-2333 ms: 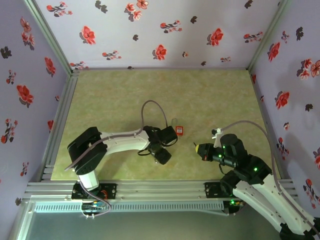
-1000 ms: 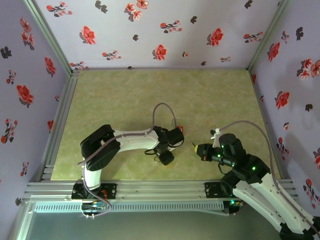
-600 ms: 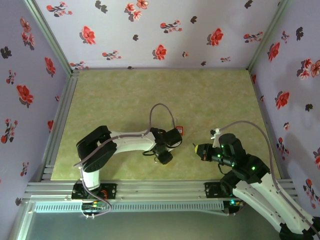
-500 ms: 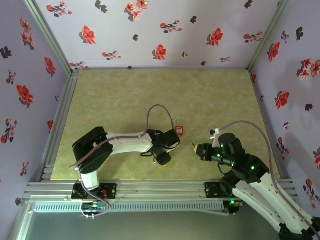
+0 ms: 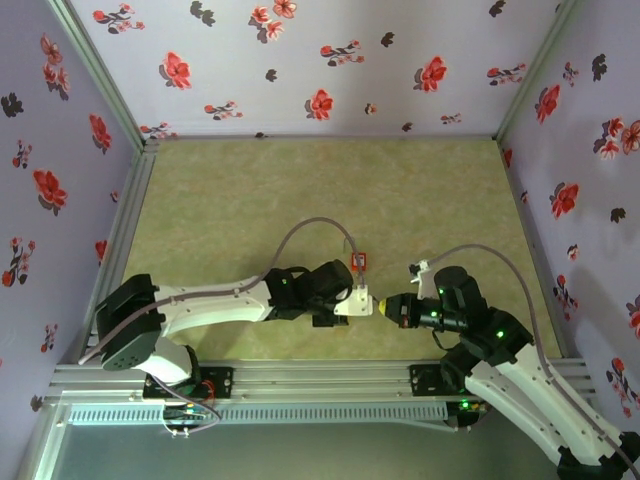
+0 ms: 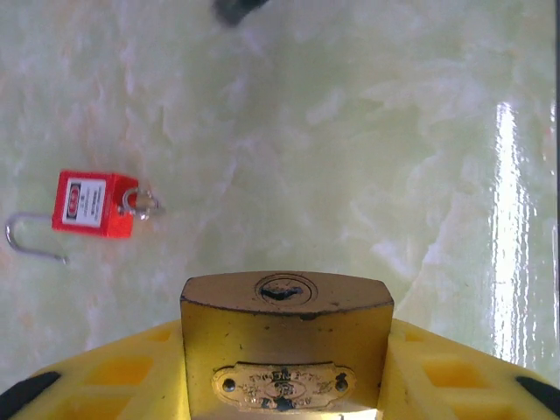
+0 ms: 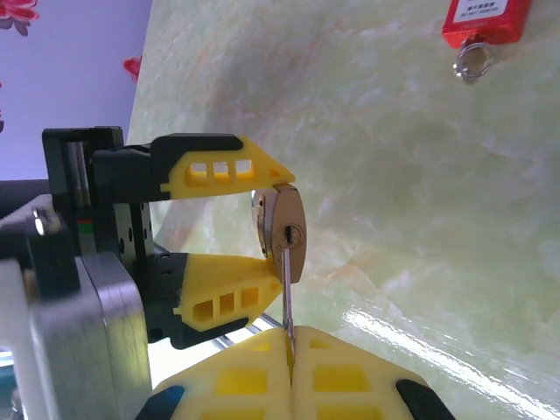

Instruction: Unlock with the key

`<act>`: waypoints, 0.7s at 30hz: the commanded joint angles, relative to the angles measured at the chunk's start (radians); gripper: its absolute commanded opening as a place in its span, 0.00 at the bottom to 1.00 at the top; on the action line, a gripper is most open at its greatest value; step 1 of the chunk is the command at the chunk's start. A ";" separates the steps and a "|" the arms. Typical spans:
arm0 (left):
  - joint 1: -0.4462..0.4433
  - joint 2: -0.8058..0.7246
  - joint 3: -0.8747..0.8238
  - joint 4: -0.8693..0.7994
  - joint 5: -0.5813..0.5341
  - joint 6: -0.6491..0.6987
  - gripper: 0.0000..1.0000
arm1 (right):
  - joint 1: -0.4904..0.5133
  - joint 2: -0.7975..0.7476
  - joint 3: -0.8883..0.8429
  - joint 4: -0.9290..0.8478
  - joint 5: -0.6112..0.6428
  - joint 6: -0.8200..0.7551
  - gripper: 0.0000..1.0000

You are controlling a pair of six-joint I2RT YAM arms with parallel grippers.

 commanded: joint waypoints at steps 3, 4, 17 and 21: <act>-0.007 -0.046 0.011 0.036 0.008 0.141 0.00 | -0.005 0.011 0.006 0.034 -0.064 -0.043 0.00; -0.009 -0.056 0.007 0.043 0.008 0.143 0.00 | -0.005 0.016 0.006 0.035 -0.066 -0.043 0.00; -0.018 -0.149 -0.067 0.097 0.095 0.225 0.00 | -0.004 0.060 -0.012 0.141 -0.189 -0.018 0.00; -0.018 -0.149 -0.062 0.108 0.098 0.222 0.00 | 0.000 0.101 -0.034 0.176 -0.211 0.000 0.00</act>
